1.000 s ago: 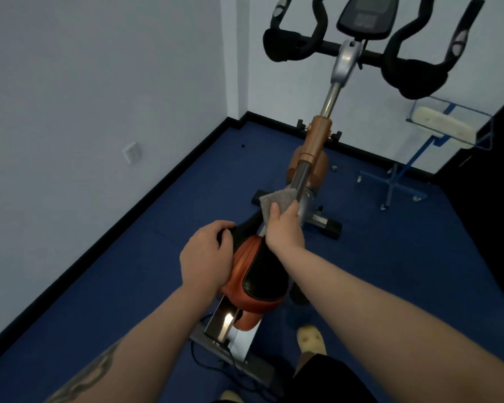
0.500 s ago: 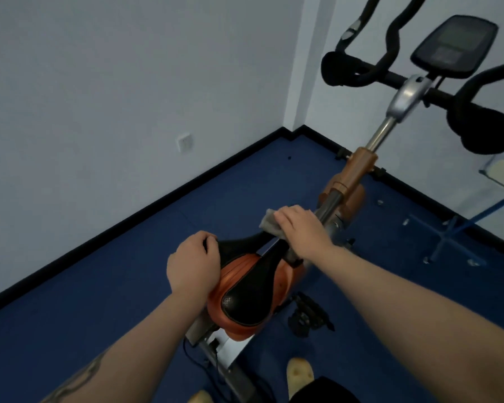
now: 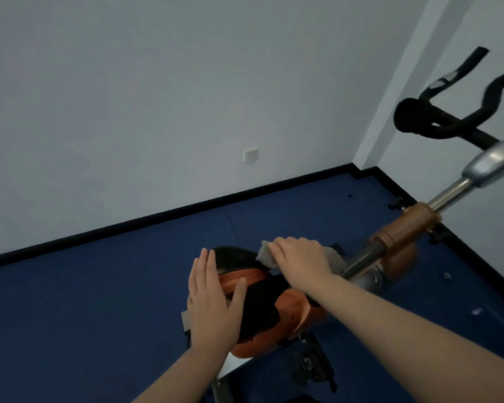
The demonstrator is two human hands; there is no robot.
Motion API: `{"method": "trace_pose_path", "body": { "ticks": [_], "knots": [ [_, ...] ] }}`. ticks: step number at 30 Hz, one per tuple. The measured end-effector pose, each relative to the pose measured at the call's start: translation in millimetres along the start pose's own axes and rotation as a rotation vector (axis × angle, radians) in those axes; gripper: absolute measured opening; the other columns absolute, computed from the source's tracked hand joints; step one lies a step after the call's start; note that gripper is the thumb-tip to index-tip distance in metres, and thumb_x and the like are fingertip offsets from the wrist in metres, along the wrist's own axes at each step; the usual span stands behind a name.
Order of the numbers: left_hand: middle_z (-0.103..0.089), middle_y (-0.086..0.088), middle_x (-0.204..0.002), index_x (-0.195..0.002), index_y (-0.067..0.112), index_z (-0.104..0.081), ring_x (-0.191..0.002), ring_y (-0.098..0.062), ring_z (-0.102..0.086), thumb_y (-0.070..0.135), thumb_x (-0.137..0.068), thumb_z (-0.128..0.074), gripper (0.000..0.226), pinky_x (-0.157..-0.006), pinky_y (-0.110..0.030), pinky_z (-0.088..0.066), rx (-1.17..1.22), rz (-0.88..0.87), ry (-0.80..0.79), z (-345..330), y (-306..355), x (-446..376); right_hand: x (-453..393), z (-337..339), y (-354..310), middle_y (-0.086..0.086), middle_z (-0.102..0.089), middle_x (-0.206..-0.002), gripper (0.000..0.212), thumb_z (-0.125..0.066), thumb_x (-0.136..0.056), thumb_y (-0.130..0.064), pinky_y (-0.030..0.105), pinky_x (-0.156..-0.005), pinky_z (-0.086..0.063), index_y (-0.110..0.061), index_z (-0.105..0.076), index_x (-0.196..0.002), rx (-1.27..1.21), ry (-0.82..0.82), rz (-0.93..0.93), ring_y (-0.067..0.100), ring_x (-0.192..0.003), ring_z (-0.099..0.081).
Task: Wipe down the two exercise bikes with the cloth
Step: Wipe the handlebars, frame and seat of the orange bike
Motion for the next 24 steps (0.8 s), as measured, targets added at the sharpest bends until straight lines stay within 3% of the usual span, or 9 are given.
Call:
{"method": "trace_pose_path", "body": {
  "ticks": [2,5,8,11,13,17,19,21,24],
  "knots": [
    [-0.005,0.012,-0.161,-0.155,0.022,-0.013,-0.143,-0.001,-0.005,0.045,-0.084,-0.068,0.092,-0.119,-0.041,-0.02,0.096,-0.007,0.001,-0.6,-6.5,5.0,1.2,-2.0,-28.5,-0.002,-0.065,-0.112,0.042,-0.019,-0.101,-0.05,0.04,-0.082,-0.04,-0.028,-0.052,-0.118,-0.08,0.036,0.196,0.025,-0.099,-0.061],
    [-0.001,0.02,-0.158,-0.154,0.033,-0.002,-0.141,-0.002,-0.01,0.059,-0.064,-0.079,0.121,-0.117,-0.039,-0.022,0.175,0.086,-0.078,-1.9,-13.7,11.1,-10.8,0.4,-15.8,-0.002,-0.059,-0.127,0.041,-0.024,-0.101,-0.053,0.042,-0.085,-0.046,-0.032,-0.041,-0.131,-0.211,-0.195,0.344,0.025,-0.108,-0.06],
    [-0.015,0.01,-0.154,-0.153,0.036,0.002,-0.139,-0.014,-0.028,0.05,-0.053,-0.09,0.136,-0.115,-0.044,-0.033,0.348,0.267,-0.098,-5.3,-19.2,14.2,-29.1,-4.4,8.0,0.002,-0.047,-0.143,0.045,-0.031,-0.104,-0.033,0.046,-0.09,-0.048,-0.031,-0.026,-0.148,-0.01,-0.403,0.311,0.031,-0.118,-0.054],
    [-0.028,0.006,-0.147,-0.154,0.032,0.001,-0.132,-0.014,-0.038,0.043,-0.052,-0.093,0.139,-0.11,-0.041,-0.039,0.386,0.293,-0.098,-8.0,-21.1,11.2,-33.1,-7.0,-28.1,0.005,-0.05,-0.139,0.042,-0.027,-0.103,-0.035,0.042,-0.08,-0.044,-0.026,-0.029,-0.144,0.012,-0.31,0.277,0.033,-0.116,-0.055],
    [-0.032,0.009,-0.143,-0.155,0.028,0.002,-0.128,-0.011,-0.042,0.037,-0.054,-0.094,0.139,-0.105,-0.029,-0.042,0.408,0.302,-0.118,-9.7,-21.4,10.4,-29.5,-9.2,-62.8,0.001,-0.048,-0.14,0.044,-0.022,-0.102,-0.048,0.04,-0.08,-0.039,-0.028,-0.036,-0.138,-0.202,-0.257,0.259,0.03,-0.118,-0.053],
    [-0.04,0.009,-0.141,-0.155,0.02,0.007,-0.114,0.002,-0.049,0.027,-0.057,-0.094,0.14,-0.078,0.0,-0.043,0.509,0.333,-0.162,-11.6,-21.9,10.4,-26.7,-2.3,-77.6,-0.015,-0.029,-0.154,0.045,-0.031,-0.1,-0.053,0.039,-0.101,-0.036,-0.043,-0.03,-0.144,-0.41,-0.291,0.655,0.014,-0.137,-0.032],
    [-0.037,0.01,-0.136,-0.153,0.022,0.014,-0.109,0.002,-0.046,0.032,-0.059,-0.092,0.142,-0.068,0.002,-0.042,0.508,0.369,-0.197,-10.8,-23.3,10.5,-40.2,-7.8,-50.1,-0.014,-0.033,-0.153,0.044,-0.029,-0.101,-0.052,0.038,-0.102,-0.039,-0.047,-0.026,-0.145,-0.443,-0.441,0.575,0.014,-0.136,-0.038],
    [-0.035,0.011,-0.133,-0.153,0.025,0.015,-0.11,-0.002,-0.045,0.034,-0.059,-0.092,0.143,-0.063,-0.001,-0.043,0.495,0.371,-0.202,-9.3,-24.5,8.7,-55.9,-16.9,-31.6,-0.003,-0.036,-0.154,0.047,-0.02,-0.104,-0.046,0.04,-0.107,-0.036,-0.039,-0.023,-0.15,-0.315,-0.546,0.4,0.023,-0.135,-0.041],
    [-0.041,0.01,-0.129,-0.154,0.023,0.007,-0.102,0.003,-0.051,0.028,-0.059,-0.093,0.137,-0.063,0.0,-0.044,0.509,0.345,-0.189,-10.1,-25.2,7.0,-59.3,-16.5,-60.5,0.007,-0.04,-0.15,0.048,-0.023,-0.104,-0.039,0.045,-0.104,-0.039,-0.028,-0.023,-0.151,-0.174,-0.473,0.342,0.031,-0.13,-0.045]
  ]
}}
Point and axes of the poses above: each hand's wrist, its own x-axis away from the middle knuckle, its own z-axis out of the back of the hand, y = z × x, the point moved 4 cm from there along -x, towards the middle knuckle
